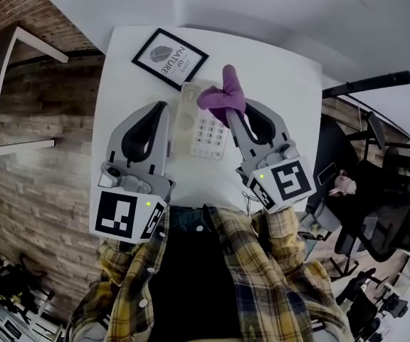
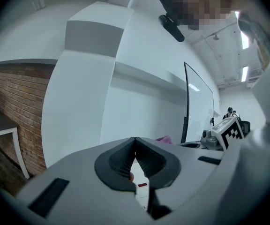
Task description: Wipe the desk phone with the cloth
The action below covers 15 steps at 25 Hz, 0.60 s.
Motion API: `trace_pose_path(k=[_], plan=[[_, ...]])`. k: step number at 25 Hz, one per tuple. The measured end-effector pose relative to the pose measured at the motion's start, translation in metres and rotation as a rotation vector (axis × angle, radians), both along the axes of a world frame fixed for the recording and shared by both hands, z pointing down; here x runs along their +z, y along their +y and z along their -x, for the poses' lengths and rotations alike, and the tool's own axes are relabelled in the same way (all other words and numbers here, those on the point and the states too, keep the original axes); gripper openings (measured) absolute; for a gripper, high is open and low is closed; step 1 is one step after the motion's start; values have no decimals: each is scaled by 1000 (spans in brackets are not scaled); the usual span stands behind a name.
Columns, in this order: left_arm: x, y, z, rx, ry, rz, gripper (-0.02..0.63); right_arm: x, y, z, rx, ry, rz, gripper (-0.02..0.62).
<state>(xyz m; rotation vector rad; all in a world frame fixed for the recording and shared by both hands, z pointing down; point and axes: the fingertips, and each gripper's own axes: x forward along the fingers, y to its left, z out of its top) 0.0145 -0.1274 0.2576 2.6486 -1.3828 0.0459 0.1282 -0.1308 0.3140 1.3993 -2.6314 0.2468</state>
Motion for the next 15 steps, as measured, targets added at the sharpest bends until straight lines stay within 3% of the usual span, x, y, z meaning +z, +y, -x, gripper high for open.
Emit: trace_pose_path(k=[15], plan=[[11,4,21,-37,16,18,14,29,-11,12,-28,74,58,61]])
